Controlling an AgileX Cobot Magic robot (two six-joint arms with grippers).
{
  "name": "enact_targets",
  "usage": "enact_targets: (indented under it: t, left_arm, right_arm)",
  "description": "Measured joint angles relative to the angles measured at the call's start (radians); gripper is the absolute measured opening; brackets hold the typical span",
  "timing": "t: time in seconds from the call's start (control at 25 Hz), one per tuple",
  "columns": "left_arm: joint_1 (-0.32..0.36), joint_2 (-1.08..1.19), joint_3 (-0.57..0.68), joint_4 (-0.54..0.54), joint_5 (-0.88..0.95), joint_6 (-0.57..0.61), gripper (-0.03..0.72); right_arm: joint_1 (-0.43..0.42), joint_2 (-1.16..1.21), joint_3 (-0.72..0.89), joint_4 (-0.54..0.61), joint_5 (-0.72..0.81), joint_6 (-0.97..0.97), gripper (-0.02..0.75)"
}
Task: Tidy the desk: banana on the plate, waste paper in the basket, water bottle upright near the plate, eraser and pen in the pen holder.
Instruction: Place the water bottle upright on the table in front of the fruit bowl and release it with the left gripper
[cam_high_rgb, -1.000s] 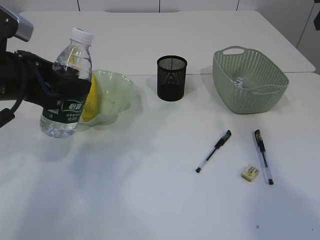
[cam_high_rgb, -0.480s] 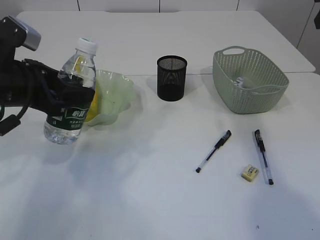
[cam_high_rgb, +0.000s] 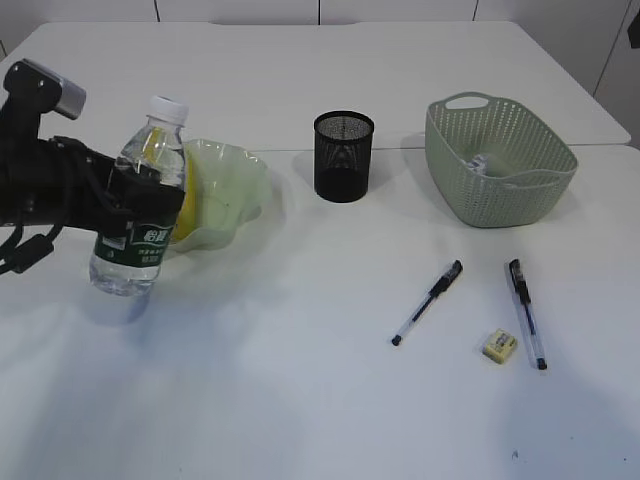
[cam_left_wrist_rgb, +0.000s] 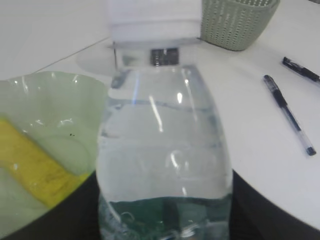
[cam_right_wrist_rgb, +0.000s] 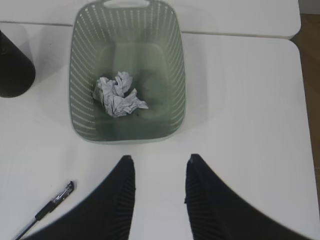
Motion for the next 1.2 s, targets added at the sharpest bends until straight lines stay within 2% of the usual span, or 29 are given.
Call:
enact_targets:
  t: [0.24, 0.76, 1.2]
  left_arm:
    - [0.039, 0.029, 0.0, -0.093, -0.024, 0.075, 0.369]
    - [0.044, 0.145, -0.002, -0.265, -0.102, 0.219, 0.369]
    - [0.044, 0.214, -0.004, -0.384, -0.162, 0.385, 0.369]
  right_arm:
    - [0.0, 0.0, 0.0, 0.0, -0.078, 0.0, 0.261]
    - [0.0, 0.0, 0.0, 0.0, -0.143, -0.025, 0.261]
    - [0.0, 0.0, 0.0, 0.0, -0.216, -0.061, 0.261]
